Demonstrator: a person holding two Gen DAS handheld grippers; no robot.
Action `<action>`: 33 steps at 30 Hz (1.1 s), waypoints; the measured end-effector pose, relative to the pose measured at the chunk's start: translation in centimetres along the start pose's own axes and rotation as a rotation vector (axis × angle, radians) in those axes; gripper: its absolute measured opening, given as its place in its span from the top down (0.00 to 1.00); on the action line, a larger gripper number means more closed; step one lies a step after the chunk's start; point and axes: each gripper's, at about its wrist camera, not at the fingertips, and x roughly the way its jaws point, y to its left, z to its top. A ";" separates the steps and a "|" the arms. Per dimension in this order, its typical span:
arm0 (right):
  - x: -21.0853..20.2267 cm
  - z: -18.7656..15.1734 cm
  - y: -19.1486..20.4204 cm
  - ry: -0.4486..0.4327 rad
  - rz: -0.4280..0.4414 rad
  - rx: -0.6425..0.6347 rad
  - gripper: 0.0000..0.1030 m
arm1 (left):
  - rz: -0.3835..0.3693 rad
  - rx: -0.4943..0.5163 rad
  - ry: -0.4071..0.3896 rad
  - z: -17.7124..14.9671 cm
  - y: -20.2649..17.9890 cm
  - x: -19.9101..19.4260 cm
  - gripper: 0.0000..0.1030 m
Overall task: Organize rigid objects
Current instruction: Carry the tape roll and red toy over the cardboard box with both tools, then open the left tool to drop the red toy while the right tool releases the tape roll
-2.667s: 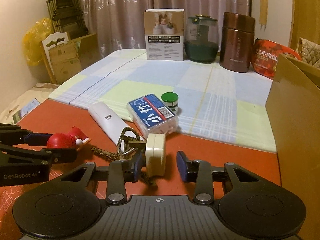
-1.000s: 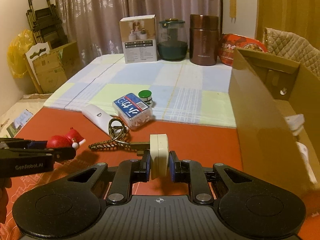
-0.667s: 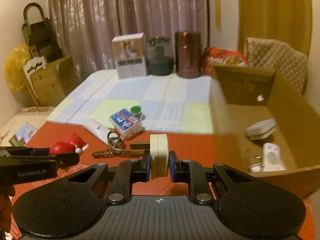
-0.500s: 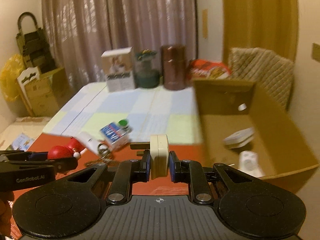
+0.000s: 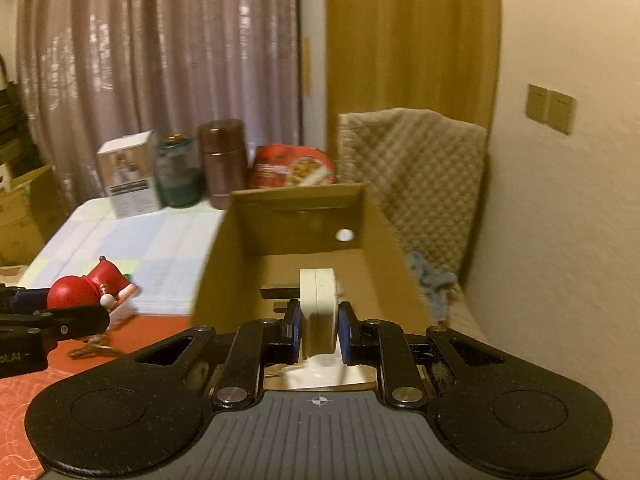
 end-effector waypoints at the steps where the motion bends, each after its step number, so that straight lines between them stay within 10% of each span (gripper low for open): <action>1: 0.1 0.0 -0.6 0.001 -0.005 0.006 0.86 | -0.008 0.007 0.004 0.2 -0.6 0.5 0.58; 22: 3.6 -1.7 -4.9 0.079 0.001 0.052 0.86 | -0.027 0.060 0.095 0.1 -4.0 7.7 0.60; 33: 3.8 -1.8 -4.8 0.086 -0.002 0.050 0.86 | 0.032 0.000 0.053 0.4 -1.3 5.4 0.49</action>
